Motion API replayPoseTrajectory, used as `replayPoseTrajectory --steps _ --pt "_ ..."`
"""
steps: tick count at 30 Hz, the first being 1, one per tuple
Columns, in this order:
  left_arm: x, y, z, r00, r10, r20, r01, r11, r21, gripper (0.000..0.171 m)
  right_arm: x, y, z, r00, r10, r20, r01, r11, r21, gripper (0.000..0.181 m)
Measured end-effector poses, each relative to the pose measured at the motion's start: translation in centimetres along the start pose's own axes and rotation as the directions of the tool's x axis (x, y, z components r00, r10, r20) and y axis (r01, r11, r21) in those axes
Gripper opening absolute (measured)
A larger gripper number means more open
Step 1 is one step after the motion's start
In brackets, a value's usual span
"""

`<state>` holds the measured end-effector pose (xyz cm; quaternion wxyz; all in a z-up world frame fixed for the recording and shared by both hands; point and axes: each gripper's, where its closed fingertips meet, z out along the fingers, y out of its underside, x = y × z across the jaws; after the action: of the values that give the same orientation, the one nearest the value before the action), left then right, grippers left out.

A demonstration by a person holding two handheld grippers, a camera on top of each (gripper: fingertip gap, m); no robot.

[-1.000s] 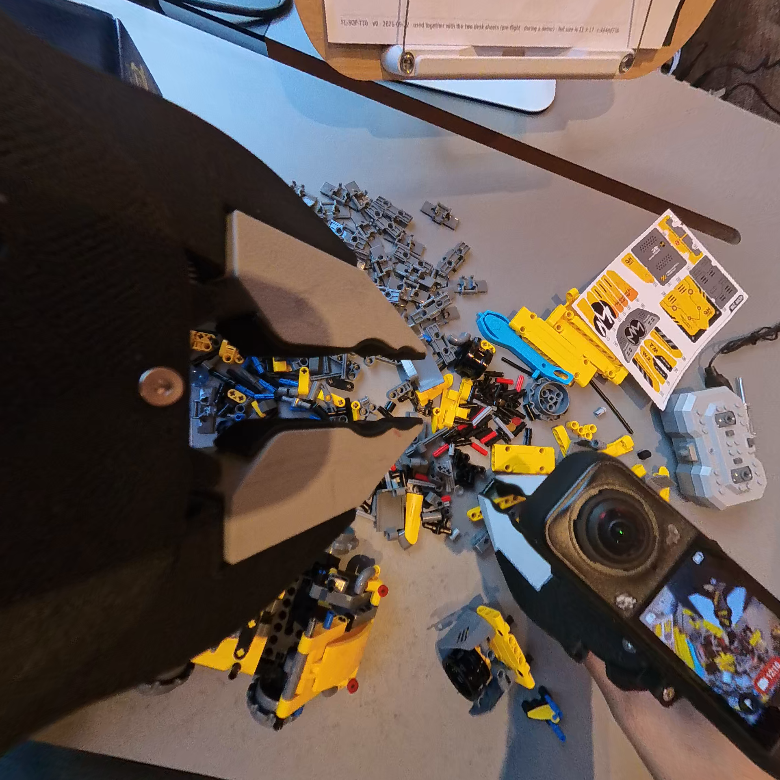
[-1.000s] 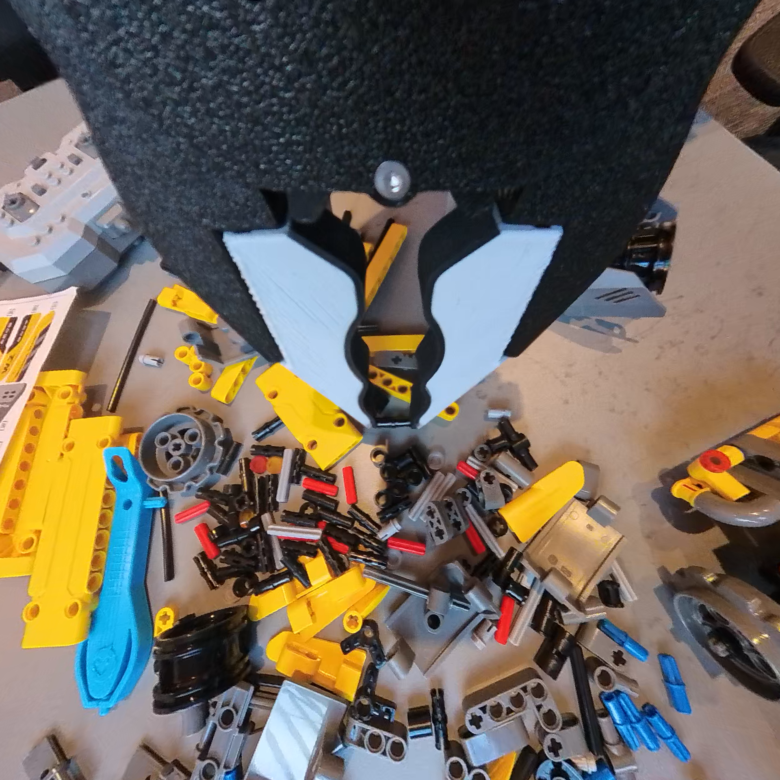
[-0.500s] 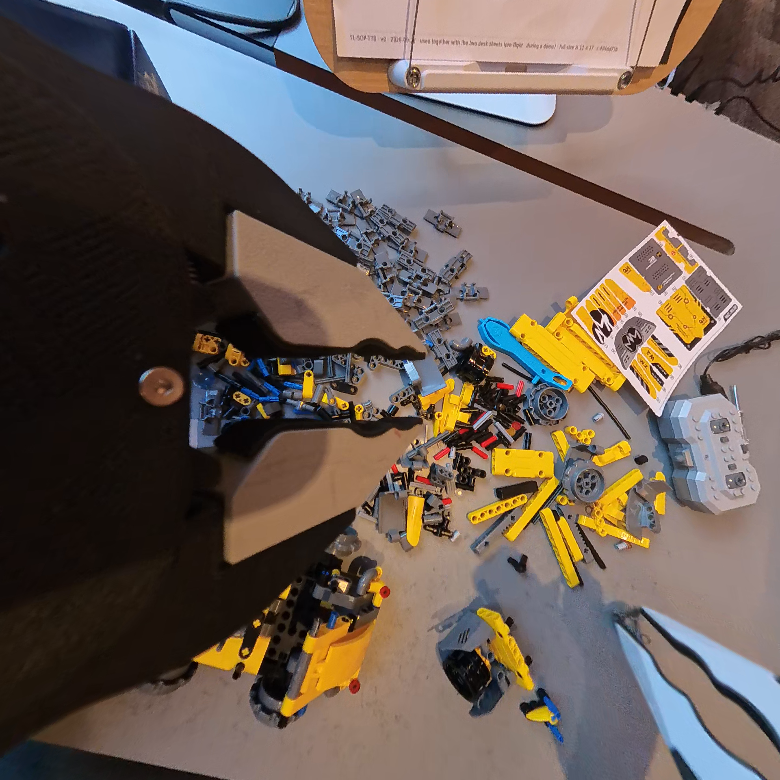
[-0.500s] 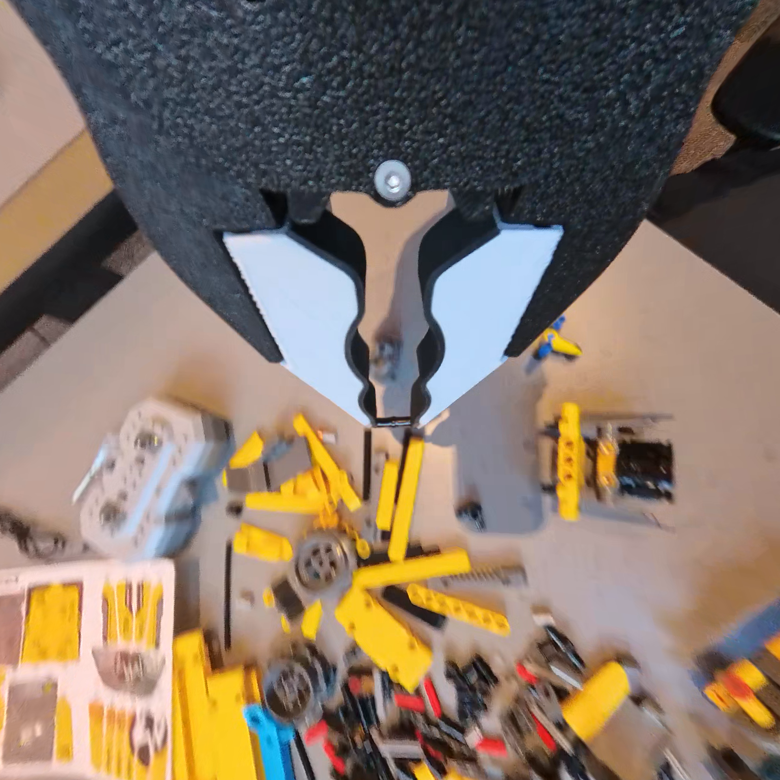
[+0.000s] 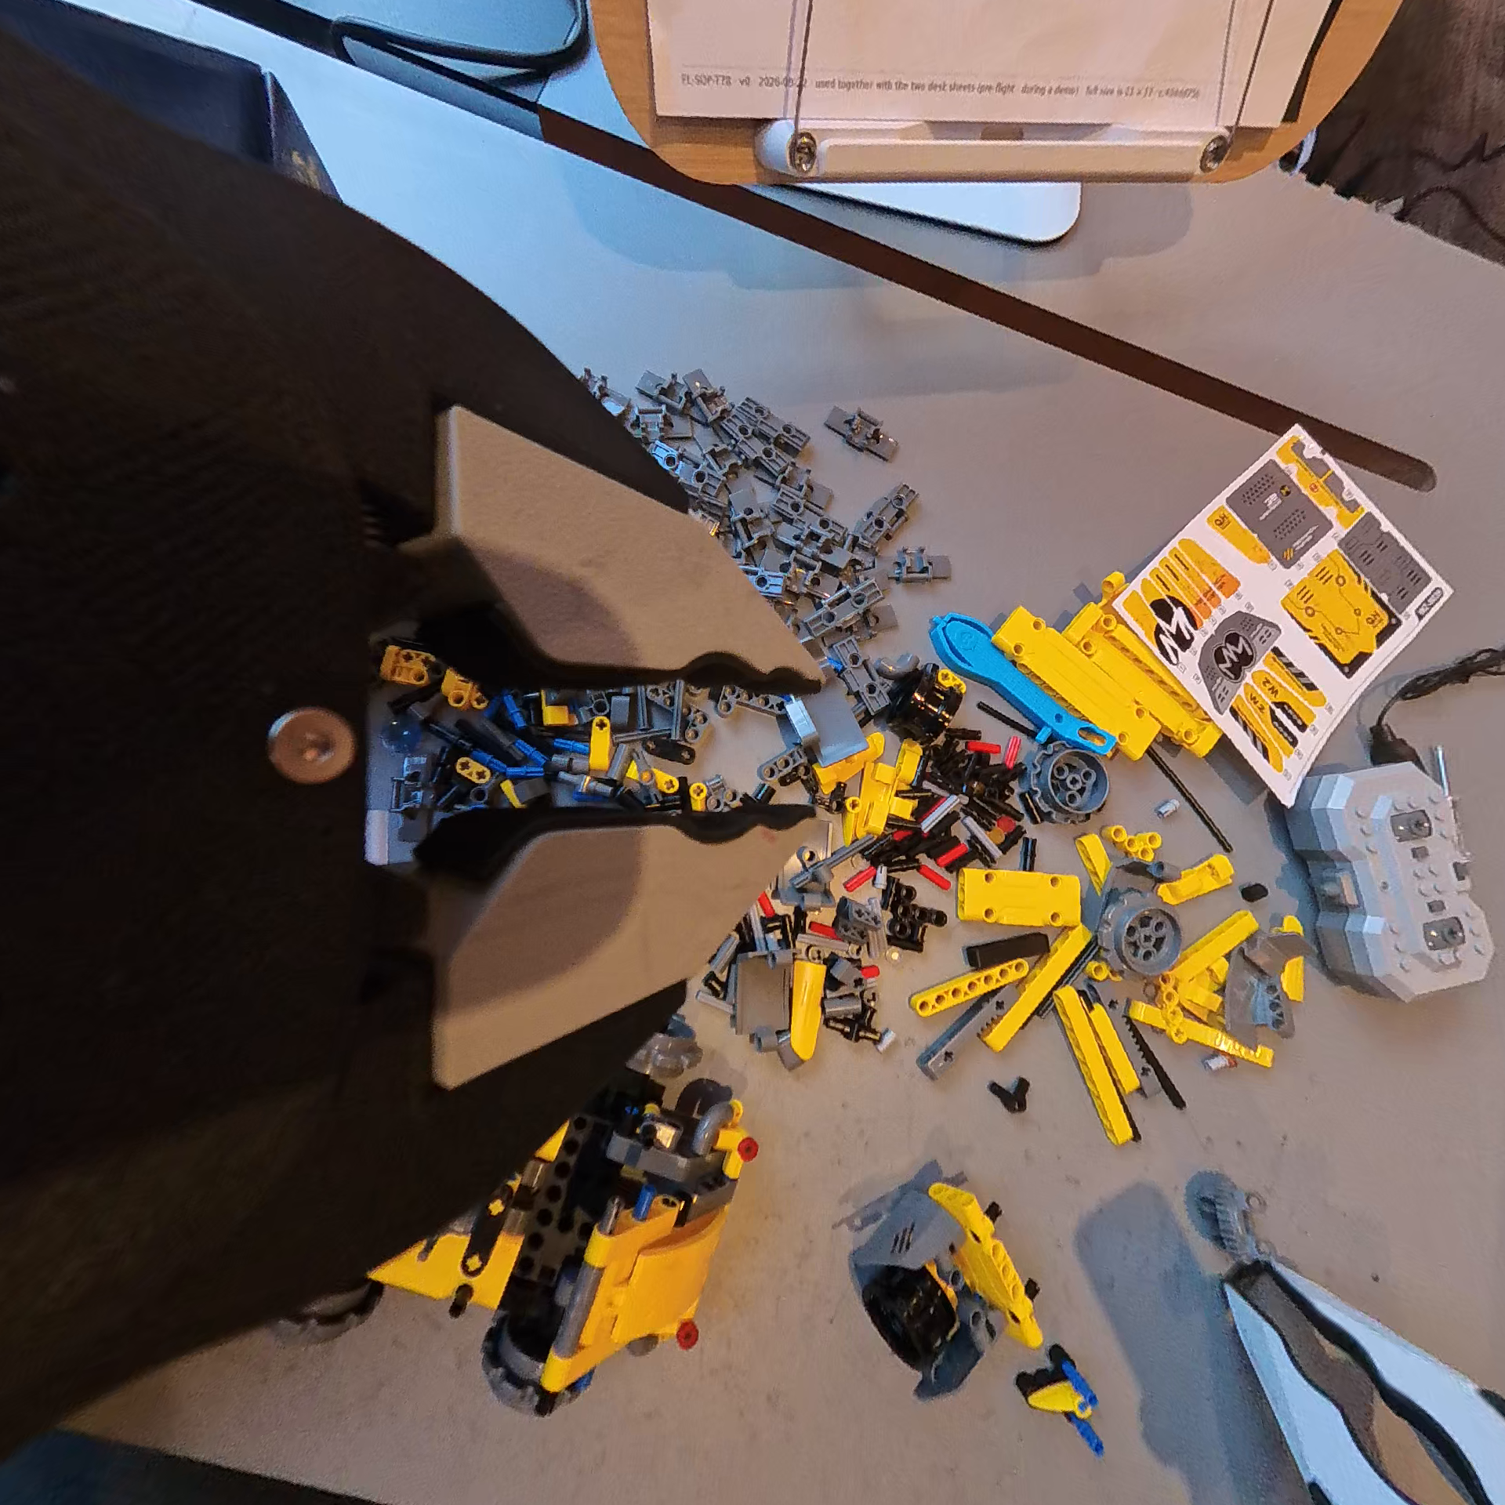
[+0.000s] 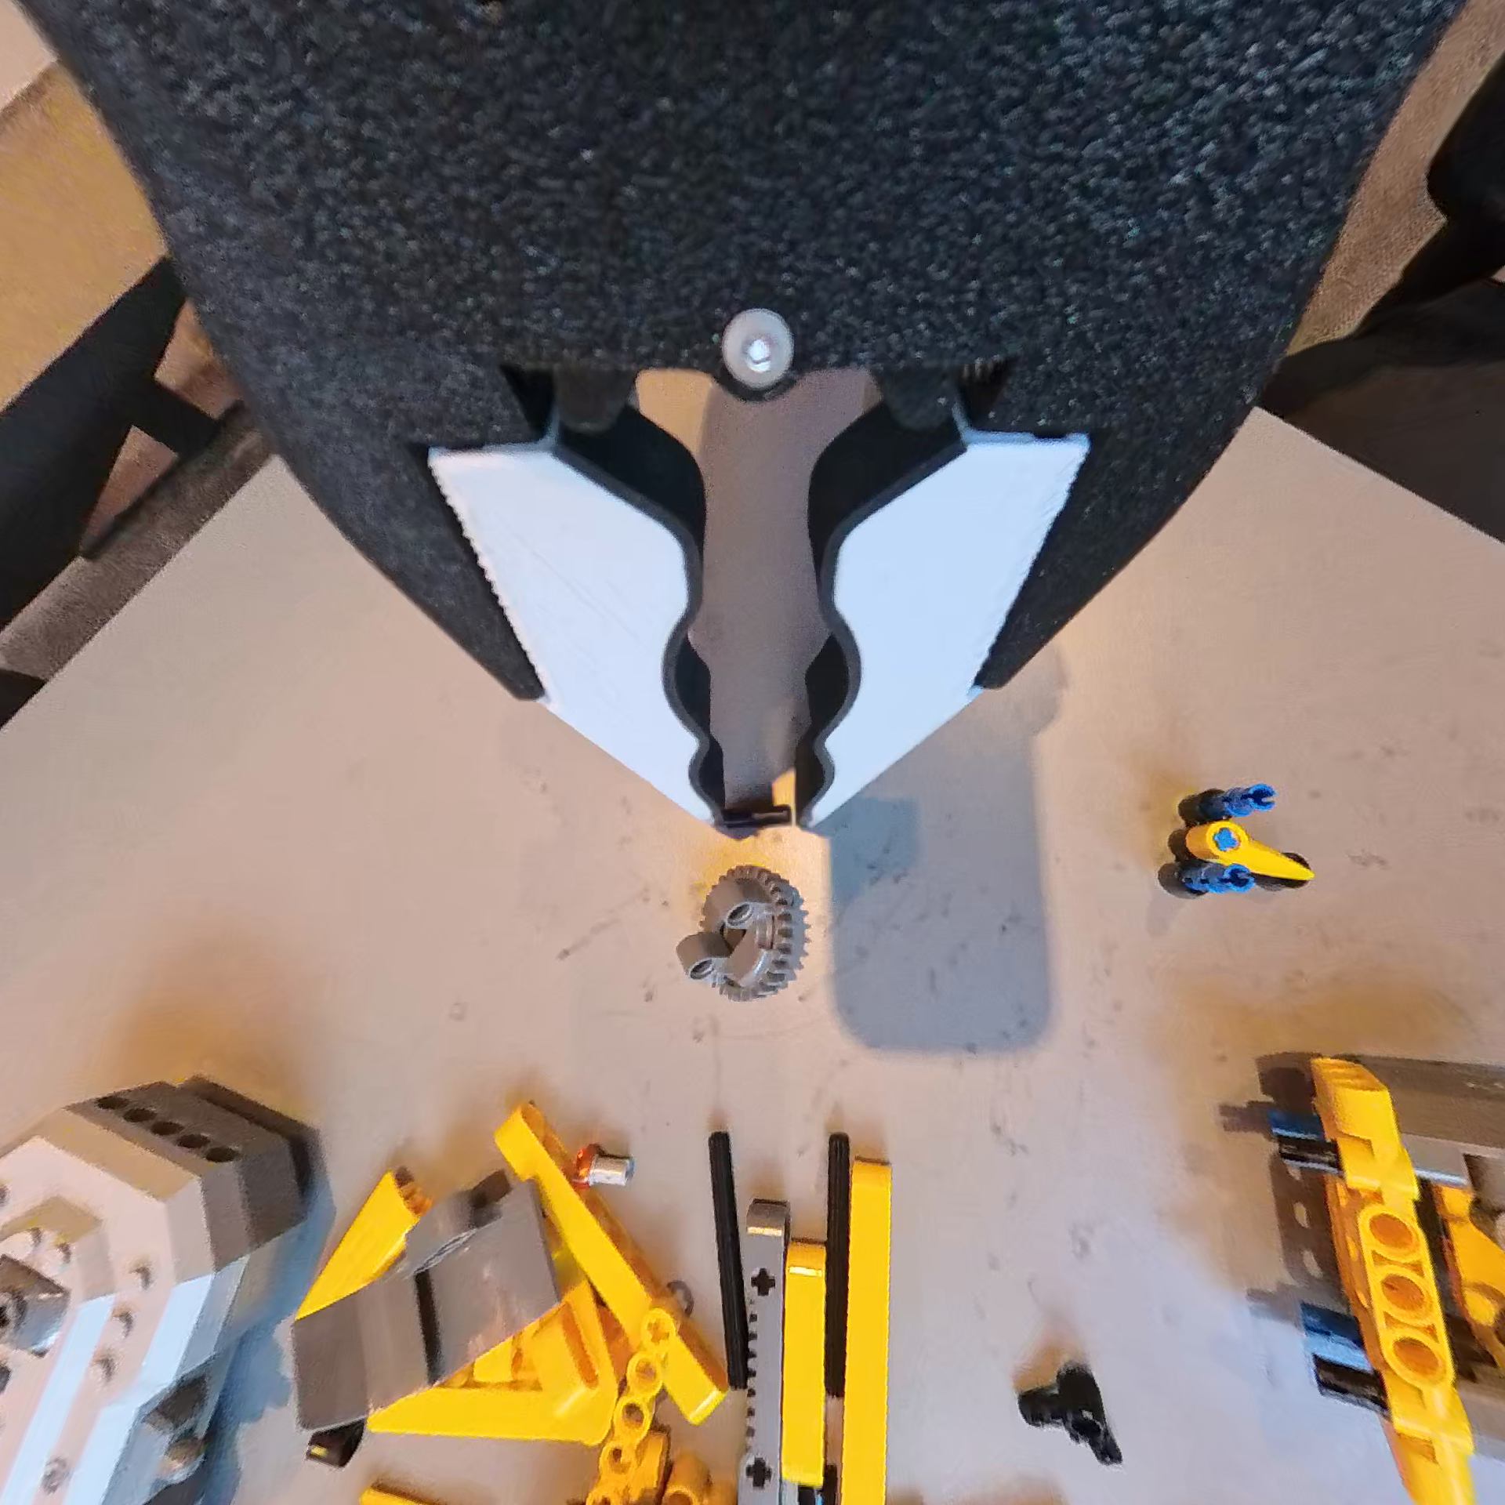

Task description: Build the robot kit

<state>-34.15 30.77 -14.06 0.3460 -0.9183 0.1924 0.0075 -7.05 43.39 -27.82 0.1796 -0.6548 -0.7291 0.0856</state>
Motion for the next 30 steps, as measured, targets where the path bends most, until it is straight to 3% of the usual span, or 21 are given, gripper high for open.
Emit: replayPoseTrajectory --steps 8,13,20,23,30 --pt "0.0 0.1 0.1 1.000 0.002 0.004 -0.002 1.000 -0.006 0.025 0.4 -1.7 -2.6 0.998 0.047 0.029 -0.050 0.991 0.125 0.025" --pt "-0.3 0.0 -0.1 1.000 -0.007 0.012 0.007 1.000 0.002 0.025 -1.6 -7.9 -4.2 0.999 0.002 0.040 -0.011 0.972 0.235 0.025" --pt "-0.1 0.1 0.1 1.000 0.003 0.016 -0.003 1.000 -0.010 0.026 -4.7 -16.2 0.5 0.988 -0.152 0.036 0.145 0.979 0.146 0.018" --pt "-0.2 0.0 -0.2 1.000 0.003 0.018 -0.003 1.000 -0.004 0.025 -3.9 -17.5 2.6 0.985 -0.169 0.013 0.167 0.982 0.092 0.018" --pt "-0.5 -0.1 -0.6 1.000 -0.009 0.018 0.008 1.000 0.014 0.026 -2.2 -19.0 3.7 0.998 -0.051 0.035 0.047 0.993 0.107 0.018"
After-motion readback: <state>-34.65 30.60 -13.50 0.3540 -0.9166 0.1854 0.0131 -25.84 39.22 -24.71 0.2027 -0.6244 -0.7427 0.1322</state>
